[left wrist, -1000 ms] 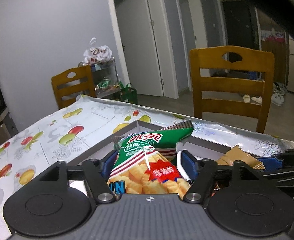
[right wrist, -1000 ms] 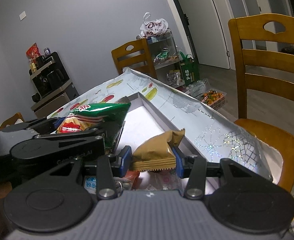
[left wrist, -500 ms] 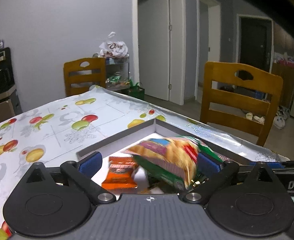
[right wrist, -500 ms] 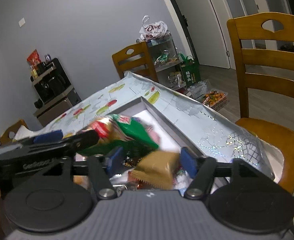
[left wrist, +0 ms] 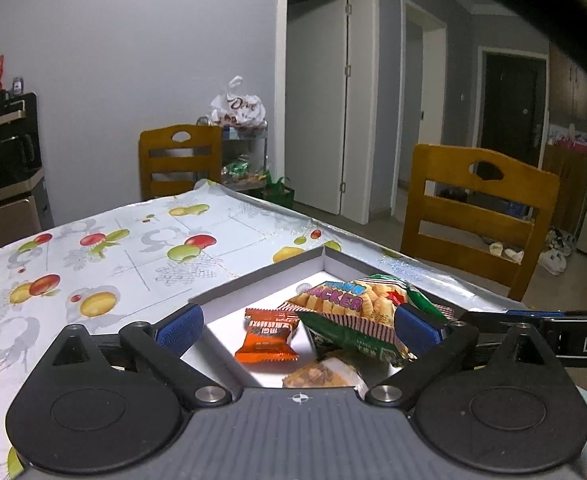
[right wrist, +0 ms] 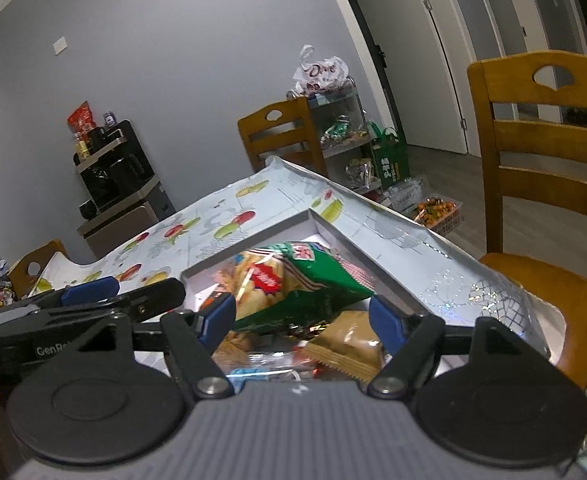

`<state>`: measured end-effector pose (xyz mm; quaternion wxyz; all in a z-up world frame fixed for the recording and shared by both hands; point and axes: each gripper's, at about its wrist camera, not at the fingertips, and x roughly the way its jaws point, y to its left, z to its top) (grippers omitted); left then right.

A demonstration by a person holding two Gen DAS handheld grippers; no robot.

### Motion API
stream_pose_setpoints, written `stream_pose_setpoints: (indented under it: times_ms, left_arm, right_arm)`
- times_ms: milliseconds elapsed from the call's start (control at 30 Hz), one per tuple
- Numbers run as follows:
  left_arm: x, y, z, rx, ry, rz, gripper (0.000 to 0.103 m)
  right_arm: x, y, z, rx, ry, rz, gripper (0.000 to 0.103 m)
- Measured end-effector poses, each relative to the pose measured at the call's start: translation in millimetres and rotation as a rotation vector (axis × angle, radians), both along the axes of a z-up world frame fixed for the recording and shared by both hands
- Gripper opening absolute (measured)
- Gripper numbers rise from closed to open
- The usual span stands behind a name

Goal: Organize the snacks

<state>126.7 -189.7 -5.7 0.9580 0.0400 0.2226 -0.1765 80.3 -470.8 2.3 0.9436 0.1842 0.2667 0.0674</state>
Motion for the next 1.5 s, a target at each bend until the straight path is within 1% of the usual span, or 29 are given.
stream_pose_setpoints:
  times_ms: [67, 133, 233, 300, 333, 533, 633, 767, 900, 1067, 1500]
  left_arm:
    - [-12, 6, 4, -0.006, -0.007, -0.002, 0.103]
    - [-25, 12, 6, 0.002, -0.010, 0.001, 0.103]
    - [-43, 19, 5, 0.016, 0.009, -0.004, 0.103]
    - [-54, 24, 1, 0.024, 0.041, -0.008, 0.103]
    - [-60, 26, -1, 0.029, 0.058, -0.014, 0.103]
    - [-85, 35, -18, 0.053, 0.138, -0.030, 0.103]
    - [-92, 34, -28, 0.072, 0.174, -0.037, 0.103]
    - [-98, 32, -39, 0.104, 0.194, -0.034, 0.103]
    - [-101, 31, -46, 0.108, 0.216, -0.040, 0.103]
    - [-103, 30, -49, 0.114, 0.224, -0.046, 0.103]
    - [-100, 28, -51, 0.120, 0.230, -0.054, 0.103]
  right_arm:
    - [-11, 2, 5, -0.015, -0.012, 0.002, 0.083]
    - [-25, 5, 8, -0.035, -0.021, 0.014, 0.084]
    - [-47, 10, 11, -0.061, -0.012, 0.034, 0.086]
    - [-60, 11, 14, -0.069, -0.007, 0.045, 0.092]
    - [-67, 13, 15, -0.073, -0.001, 0.047, 0.094]
    - [-106, 22, 14, -0.110, -0.001, 0.037, 0.095]
    - [-116, 26, 10, -0.108, 0.031, 0.031, 0.098]
    - [-121, 34, -2, -0.136, 0.084, 0.044, 0.098]
    - [-116, 39, -13, -0.145, 0.131, 0.048, 0.098]
    - [-113, 43, -17, -0.161, 0.150, 0.052, 0.098]
    - [-106, 43, -22, -0.155, 0.176, 0.050, 0.098]
